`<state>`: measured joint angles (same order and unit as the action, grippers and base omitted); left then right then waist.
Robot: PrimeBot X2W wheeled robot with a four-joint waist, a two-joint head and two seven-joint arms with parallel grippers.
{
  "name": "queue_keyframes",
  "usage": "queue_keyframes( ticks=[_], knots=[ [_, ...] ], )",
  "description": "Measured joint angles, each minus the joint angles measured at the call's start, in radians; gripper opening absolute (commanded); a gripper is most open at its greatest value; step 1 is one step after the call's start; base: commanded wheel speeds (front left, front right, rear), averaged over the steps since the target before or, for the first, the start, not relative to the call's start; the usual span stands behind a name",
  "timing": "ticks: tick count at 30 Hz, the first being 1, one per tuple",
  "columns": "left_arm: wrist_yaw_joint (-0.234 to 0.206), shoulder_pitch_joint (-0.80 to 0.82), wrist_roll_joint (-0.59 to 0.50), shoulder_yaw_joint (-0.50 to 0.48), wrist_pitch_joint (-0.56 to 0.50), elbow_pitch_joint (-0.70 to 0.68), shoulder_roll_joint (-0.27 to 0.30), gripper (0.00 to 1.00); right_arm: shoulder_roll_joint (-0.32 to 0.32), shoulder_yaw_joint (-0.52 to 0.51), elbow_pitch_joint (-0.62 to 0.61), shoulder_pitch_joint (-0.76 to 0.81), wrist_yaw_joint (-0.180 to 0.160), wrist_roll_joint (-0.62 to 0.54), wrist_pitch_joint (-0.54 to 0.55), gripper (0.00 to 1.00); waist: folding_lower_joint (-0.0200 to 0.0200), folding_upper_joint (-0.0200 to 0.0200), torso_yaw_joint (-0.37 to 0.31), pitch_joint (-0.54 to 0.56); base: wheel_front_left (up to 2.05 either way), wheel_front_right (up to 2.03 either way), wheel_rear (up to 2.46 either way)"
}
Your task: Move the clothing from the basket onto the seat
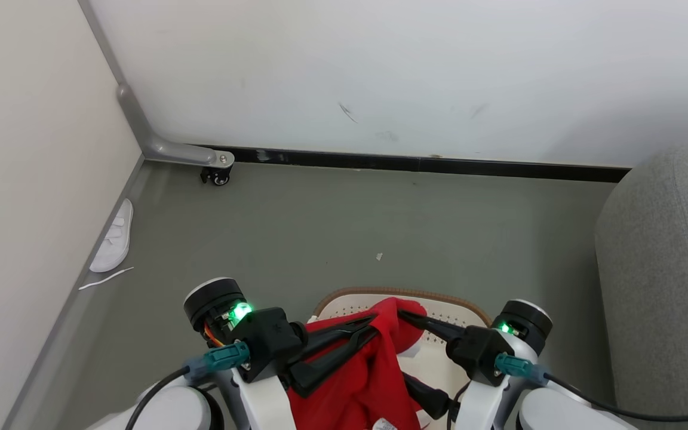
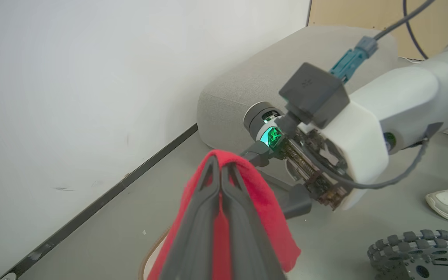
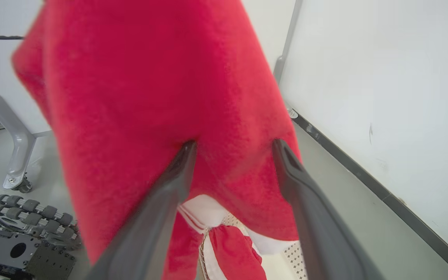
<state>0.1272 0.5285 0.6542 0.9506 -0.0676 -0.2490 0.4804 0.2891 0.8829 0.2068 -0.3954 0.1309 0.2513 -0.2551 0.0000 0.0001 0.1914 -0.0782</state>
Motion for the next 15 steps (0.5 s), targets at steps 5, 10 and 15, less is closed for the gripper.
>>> queue_keyframes(
  ticks=[5, 10, 15],
  knots=[
    [0.000, 0.015, 0.036, 0.016, 0.018, -0.009, -0.001, 0.00, 0.004, 0.013, -0.007, -0.024, 0.000, 0.013, 0.000, 1.00, 0.0000, 0.0000, 0.001, -0.007, 0.00, 0.00, 0.00],
    [0.000, 0.023, 0.051, 0.028, 0.036, -0.008, 0.001, 0.00, 0.005, 0.046, -0.010, -0.024, 0.000, 0.040, 0.000, 0.32, 0.0000, 0.0000, 0.001, -0.009, 0.00, 0.00, 0.00],
    [0.000, 0.031, 0.061, 0.035, 0.052, -0.008, 0.006, 0.00, 0.007, 0.058, -0.014, -0.025, 0.000, 0.050, 0.000, 0.13, 0.0000, 0.0000, -0.002, -0.012, 0.00, 0.00, 0.00]
  ],
)
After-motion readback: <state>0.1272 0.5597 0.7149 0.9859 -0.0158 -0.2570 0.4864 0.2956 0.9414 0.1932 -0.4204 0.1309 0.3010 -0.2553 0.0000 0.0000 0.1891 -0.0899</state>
